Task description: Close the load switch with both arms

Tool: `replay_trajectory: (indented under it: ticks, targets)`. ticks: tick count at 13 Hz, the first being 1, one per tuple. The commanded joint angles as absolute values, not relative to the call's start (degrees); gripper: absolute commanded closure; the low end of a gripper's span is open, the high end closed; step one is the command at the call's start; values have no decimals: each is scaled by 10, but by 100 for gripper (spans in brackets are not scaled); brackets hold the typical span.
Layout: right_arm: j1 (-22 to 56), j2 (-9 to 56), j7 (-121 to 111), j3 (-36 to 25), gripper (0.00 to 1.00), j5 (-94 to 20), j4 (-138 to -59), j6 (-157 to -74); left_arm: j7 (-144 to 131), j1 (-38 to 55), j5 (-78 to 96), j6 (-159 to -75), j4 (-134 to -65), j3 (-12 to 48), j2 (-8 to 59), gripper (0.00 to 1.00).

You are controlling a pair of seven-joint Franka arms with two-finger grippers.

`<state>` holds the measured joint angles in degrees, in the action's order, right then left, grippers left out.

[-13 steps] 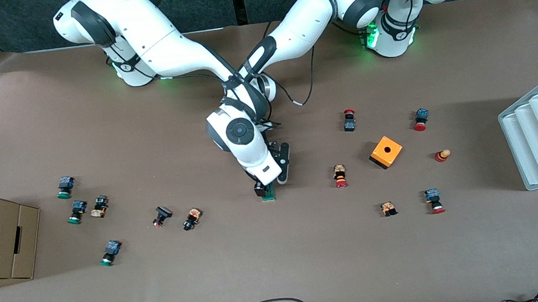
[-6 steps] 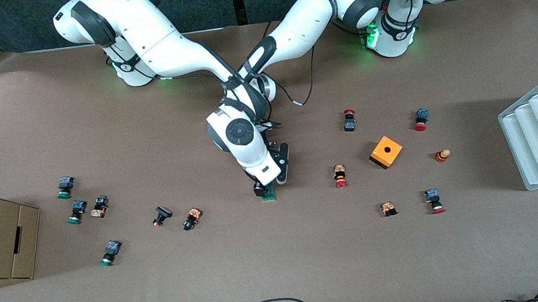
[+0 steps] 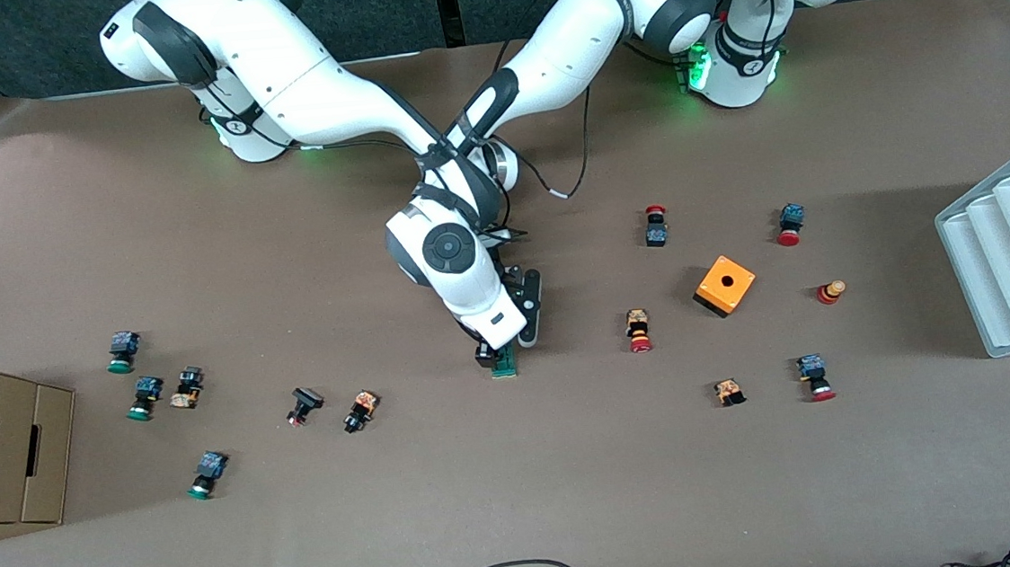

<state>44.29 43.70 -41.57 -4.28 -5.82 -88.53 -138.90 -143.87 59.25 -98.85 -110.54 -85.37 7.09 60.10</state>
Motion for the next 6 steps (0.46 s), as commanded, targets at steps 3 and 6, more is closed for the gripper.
replay_trajectory:
  ticks: [3,6]
  targets:
    - [444,433,-417,-44,20,-47,-890,-1401,-1402,592,-983,-1138,-838,70,634,34]
    - [444,432,-417,-45,25,-47,-889,-1401,-1418,591,-983,-1130,-859,70,627,33]
